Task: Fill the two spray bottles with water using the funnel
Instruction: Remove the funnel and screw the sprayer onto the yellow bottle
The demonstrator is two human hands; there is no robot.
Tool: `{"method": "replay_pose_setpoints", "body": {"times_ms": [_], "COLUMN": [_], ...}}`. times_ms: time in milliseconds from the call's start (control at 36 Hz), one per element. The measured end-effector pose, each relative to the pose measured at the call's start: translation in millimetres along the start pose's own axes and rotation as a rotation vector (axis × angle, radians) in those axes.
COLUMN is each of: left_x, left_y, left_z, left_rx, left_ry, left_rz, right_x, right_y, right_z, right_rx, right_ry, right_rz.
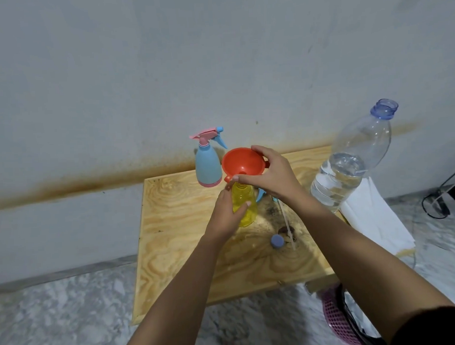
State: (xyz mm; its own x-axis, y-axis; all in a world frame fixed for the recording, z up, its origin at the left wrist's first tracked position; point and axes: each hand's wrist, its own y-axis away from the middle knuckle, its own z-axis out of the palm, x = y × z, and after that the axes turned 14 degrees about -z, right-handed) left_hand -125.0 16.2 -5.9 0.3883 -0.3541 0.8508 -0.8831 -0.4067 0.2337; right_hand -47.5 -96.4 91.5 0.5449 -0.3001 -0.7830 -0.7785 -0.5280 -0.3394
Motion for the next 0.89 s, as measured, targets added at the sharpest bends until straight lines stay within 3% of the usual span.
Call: {"method": "replay_pose_setpoints", "body": {"times_ms": [306,417,639,889], "left_x": [-11,-21,-39,-46], "left_y": [-1,-6,-10,-9], "left_z": [-9,-17,-31,-24], "left_rx": [0.016,0.034,0.079,0.153], "left_ry": [0.01,0.029,0.089,0.004], "left_rz": [0.013,0.008,0.052,0.137], "right_x": [-15,2,66,94], "right_y": [-14,-4,31,37], "right_z": [-31,-41,-10,26], "right_rx": [0.157,0.155,-0.134,-0.319], "right_ry": [-0.016,-0.004,0.104,0.219], "right_rz": [-0.027,0.095,0.376,0.411]}}
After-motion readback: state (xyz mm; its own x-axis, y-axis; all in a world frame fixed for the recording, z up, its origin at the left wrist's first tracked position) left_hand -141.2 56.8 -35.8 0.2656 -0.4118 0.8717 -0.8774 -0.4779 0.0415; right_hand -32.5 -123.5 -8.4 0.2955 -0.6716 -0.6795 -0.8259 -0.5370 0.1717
